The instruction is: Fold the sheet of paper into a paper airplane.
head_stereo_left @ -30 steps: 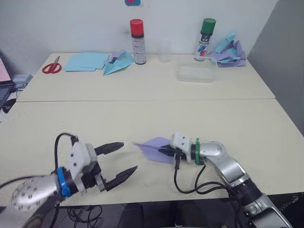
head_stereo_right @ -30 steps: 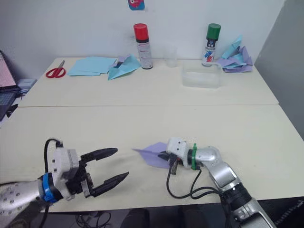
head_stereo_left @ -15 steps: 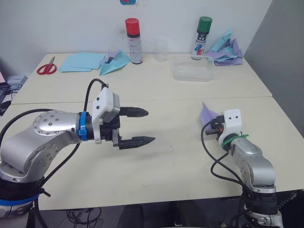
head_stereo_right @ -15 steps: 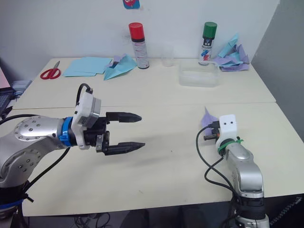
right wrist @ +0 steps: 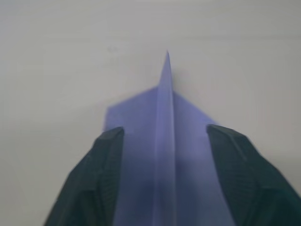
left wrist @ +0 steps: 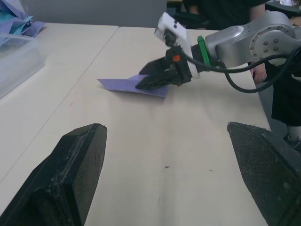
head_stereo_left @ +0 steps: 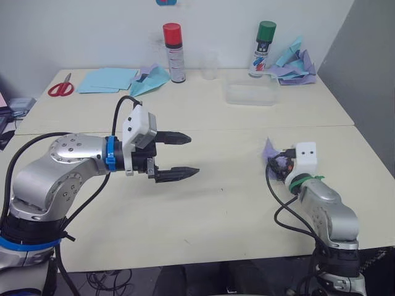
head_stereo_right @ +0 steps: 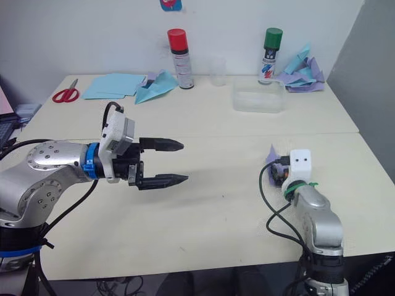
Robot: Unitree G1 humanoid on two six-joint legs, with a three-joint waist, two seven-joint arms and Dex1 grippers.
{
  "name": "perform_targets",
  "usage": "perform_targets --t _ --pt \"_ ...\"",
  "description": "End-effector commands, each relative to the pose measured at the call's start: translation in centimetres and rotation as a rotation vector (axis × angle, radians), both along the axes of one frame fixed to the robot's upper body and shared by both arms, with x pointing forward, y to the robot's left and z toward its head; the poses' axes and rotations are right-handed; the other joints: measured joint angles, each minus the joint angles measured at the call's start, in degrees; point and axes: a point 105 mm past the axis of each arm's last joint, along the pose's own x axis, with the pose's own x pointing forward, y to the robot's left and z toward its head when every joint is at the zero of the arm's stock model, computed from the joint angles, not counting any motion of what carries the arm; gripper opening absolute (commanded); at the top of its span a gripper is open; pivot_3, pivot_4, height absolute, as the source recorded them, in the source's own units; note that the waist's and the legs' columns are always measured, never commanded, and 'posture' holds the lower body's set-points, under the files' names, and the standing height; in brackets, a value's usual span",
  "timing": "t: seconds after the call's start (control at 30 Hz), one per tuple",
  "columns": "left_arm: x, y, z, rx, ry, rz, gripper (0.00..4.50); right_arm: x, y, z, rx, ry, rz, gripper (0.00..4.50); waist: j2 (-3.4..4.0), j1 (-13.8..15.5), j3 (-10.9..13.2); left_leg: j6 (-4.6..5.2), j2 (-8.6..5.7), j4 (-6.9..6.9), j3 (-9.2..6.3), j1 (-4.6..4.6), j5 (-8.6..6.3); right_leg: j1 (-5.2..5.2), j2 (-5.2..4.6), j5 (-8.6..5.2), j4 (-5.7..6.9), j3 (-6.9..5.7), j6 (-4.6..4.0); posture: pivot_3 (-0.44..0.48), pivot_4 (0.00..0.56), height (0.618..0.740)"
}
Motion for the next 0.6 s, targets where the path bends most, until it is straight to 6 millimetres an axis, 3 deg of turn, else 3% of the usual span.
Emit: perform_targets --t 0.03,0.07,0.17,0.27,0.43,0.6 --pt "0.0 1.0 0.6 -0.021 -0.014 0.038 4.5 -0.2 1.0 5.1 0.039 -0.177 0.084 4.0 0.02 -0.16 0.01 0.0 0.0 0.0 0.01 0.02 0.0 0.0 0.0 0.0 0.0 0.01 0.0 0.0 0.15 0.74" --pt "0.0 1.7 0.1 -0.01 0.0 0.058 4.5 -0.3 1.2 6.3 0.032 -0.21 0.136 4.37 0.03 -0.16 0.01 0.0 0.0 0.0 0.04 0.04 0.0 0.0 0.0 0.0 0.01 0.05 0.0 0.0 0.15 0.74" --pt "0.2 3.1 -0.9 0.023 0.021 0.095 4.5 -0.5 1.8 7.9 -0.002 -0.245 0.256 4.44 0.08 -0.01 0.04 0.0 0.0 -0.01 0.04 0.04 0.0 0.0 0.0 0.0 0.0 0.04 0.0 0.0 0.15 0.74" --pt "0.9 7.2 -1.5 0.08 0.034 0.227 4.5 -3.3 1.8 8.3 -0.173 -0.192 0.676 4.44 0.25 0.19 0.16 0.0 -0.01 -0.01 0.02 0.0 0.0 0.0 -0.01 0.0 -0.07 -0.02 0.0 0.0 0.15 0.74" --pt "1.3 12.3 -0.4 0.118 0.004 0.45 4.5 -5.8 -2.0 8.1 -0.31 -0.062 0.879 4.44 0.24 0.34 0.18 0.05 -0.02 -0.02 0.01 -0.01 -0.03 0.0 -0.09 -0.04 -0.12 -0.12 -0.05 0.0 0.15 0.74" --pt "-0.4 15.9 -1.0 0.125 -0.022 0.633 4.5 -6.7 -7.2 7.4 -0.455 0.096 0.791 4.44 0.26 0.13 0.19 0.05 -0.02 -0.02 0.12 0.0 -0.03 0.0 -0.36 -0.06 -0.11 -0.06 -0.02 0.0 0.15 0.74"
